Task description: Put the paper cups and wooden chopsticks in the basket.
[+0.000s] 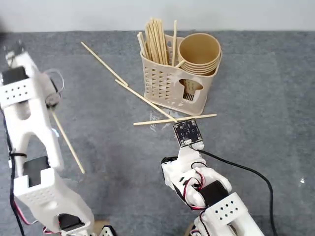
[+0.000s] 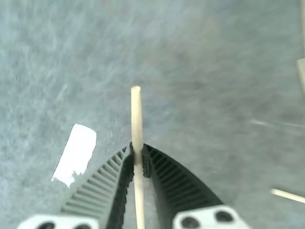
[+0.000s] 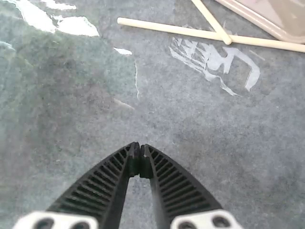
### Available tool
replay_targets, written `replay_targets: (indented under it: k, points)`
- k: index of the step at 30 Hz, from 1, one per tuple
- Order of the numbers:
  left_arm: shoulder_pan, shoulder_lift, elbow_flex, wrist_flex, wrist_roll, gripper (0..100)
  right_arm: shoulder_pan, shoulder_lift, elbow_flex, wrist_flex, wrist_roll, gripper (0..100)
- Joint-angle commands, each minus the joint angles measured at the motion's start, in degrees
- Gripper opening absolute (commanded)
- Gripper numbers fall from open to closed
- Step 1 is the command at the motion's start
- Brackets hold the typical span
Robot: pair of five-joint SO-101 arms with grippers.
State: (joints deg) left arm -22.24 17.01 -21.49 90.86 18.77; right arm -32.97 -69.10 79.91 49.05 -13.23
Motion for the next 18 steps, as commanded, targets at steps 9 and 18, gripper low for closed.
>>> replay_targets:
  k: [9, 18]
  points:
    - [9.85, -0.7, -36.88, 3.52, 8.62, 1, -3.65, -1.27, -0.26, -0.57, -0.7, 0.9]
    - [17.05, -0.7, -46.2, -9.85, 18.46, 1, -3.65, -1.27, 0.0, -0.48, -0.7, 0.9]
